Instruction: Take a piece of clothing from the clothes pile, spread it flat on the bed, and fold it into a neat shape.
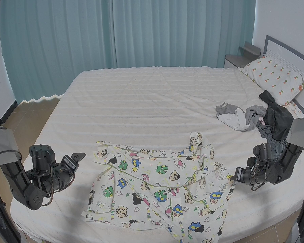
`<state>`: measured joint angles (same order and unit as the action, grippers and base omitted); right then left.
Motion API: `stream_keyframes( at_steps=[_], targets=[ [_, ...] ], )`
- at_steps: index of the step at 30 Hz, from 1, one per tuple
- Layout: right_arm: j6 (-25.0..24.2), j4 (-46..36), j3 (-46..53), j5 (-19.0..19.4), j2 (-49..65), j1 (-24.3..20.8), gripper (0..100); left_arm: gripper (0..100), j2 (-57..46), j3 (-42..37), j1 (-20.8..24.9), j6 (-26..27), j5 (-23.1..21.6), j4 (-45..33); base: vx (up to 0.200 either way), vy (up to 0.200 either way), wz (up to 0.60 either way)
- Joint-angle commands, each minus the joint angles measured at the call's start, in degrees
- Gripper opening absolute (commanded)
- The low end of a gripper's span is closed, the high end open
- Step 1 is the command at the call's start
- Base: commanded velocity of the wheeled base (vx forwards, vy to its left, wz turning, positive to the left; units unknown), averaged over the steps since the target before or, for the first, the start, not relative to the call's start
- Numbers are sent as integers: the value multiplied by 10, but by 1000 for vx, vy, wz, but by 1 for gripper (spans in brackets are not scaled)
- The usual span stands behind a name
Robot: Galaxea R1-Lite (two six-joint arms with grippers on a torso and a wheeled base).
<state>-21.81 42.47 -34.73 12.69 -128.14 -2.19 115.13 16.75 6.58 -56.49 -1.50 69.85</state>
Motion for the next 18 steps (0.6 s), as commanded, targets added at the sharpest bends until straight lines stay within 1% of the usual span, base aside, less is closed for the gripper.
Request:
stream_keyframes(
  at_steps=[1,10,18],
  targets=[
    [2,2,12,-10,8,39,0,100,1,-3,1,0,-1,0,0,0,0],
    [22,5,31,-20,10,99,0,100,1,-4,2,0,0,0,0,0,0],
    [23,16,21,-21,10,126,0,100,2,-8,4,1,-2,0,0,0,0]
  ],
)
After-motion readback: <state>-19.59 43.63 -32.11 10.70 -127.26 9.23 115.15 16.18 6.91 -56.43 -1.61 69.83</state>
